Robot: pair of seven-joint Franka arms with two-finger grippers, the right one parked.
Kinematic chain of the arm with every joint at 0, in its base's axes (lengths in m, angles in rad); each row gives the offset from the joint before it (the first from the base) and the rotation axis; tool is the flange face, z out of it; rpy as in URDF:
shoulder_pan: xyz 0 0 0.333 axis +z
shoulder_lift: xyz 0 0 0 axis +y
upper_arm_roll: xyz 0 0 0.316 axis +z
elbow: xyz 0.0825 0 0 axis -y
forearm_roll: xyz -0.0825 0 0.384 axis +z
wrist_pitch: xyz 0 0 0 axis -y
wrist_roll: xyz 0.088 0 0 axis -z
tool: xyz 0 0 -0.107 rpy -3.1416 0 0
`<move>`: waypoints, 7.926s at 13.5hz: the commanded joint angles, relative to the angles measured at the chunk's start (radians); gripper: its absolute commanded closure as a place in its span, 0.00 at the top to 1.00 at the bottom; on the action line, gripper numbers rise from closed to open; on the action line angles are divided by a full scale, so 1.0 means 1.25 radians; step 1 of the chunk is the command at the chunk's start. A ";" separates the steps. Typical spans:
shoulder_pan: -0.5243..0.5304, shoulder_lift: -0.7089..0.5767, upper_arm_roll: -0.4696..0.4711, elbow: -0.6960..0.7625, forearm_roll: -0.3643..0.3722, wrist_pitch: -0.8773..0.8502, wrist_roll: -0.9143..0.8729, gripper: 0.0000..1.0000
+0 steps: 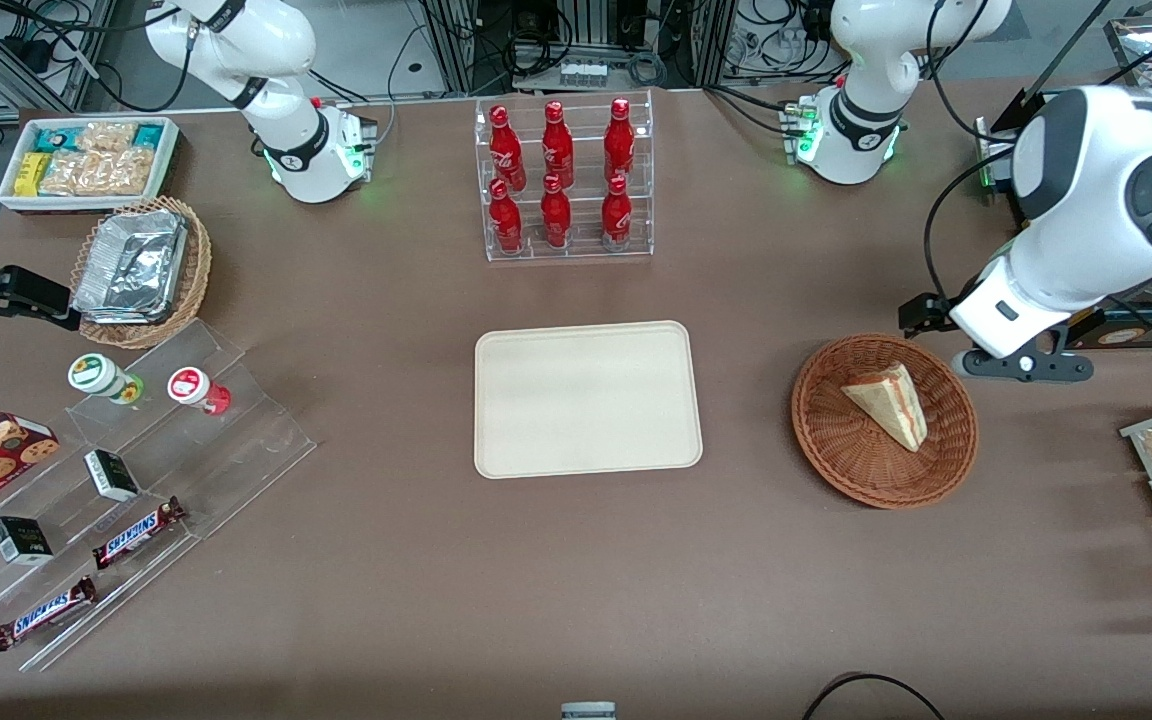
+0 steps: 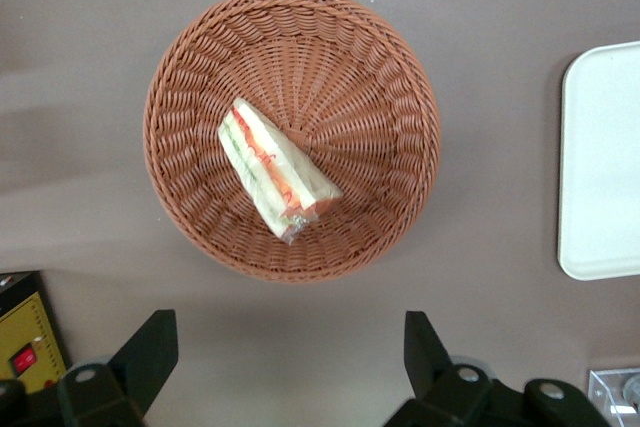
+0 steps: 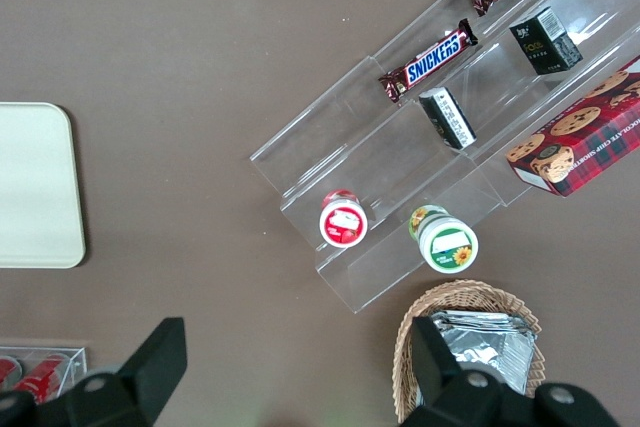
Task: Place sandwich from basket to tray
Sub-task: 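Move the left gripper over the sandwich in the wicker basket, then lower the open left gripper around the wrapped sandwich, then close the left gripper on the sandwich and lift it, then carry the held sandwich over the cream tray, then lower the sandwich onto the tray and open the left gripper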
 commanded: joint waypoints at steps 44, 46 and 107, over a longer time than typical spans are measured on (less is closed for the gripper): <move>0.045 0.156 -0.003 -0.277 0.015 0.489 -0.625 1.00; 0.045 0.166 -0.003 -0.284 0.015 0.511 -0.623 1.00; -0.566 0.591 -0.018 0.401 0.112 0.239 -0.740 0.00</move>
